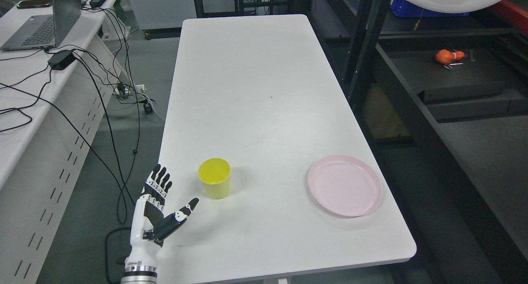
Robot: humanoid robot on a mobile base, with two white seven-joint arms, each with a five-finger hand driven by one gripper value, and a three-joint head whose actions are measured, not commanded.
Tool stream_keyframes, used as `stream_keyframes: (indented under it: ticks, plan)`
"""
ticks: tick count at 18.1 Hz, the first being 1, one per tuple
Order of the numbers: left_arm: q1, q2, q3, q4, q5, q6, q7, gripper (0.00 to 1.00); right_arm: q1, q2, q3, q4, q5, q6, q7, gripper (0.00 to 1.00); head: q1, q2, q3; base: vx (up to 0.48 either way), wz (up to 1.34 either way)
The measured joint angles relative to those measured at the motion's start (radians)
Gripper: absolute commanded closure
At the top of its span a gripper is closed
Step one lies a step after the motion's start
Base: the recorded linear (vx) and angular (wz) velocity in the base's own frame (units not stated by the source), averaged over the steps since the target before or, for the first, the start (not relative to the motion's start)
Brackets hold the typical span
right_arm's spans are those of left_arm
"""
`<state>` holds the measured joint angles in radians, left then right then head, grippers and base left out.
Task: Place yellow IKEA cup on middle right shelf
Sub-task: 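Reach the left hand toward the yellow cup on the table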
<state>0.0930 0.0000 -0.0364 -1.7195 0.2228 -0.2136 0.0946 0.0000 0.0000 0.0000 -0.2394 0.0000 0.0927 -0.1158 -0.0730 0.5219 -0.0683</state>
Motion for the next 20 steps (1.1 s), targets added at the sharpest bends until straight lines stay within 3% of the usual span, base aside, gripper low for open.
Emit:
stream_keyframes:
  ticks: [11,20]
  plan:
    - [-0.032,0.0,0.024,0.03,0.055,0.014,-0.008,0.05,0.0,0.0,0.0,0.0,0.0,0.0,0.0,0.01,0.0,0.0,0.0,0.0,0.0]
    - [-0.134,0.0,-0.011,0.104,0.086,0.052,-0.019,0.01,0.0,0.0,0.0,0.0,0.0,0.0,0.0,0.01,0.0,0.0,0.0,0.0,0.0]
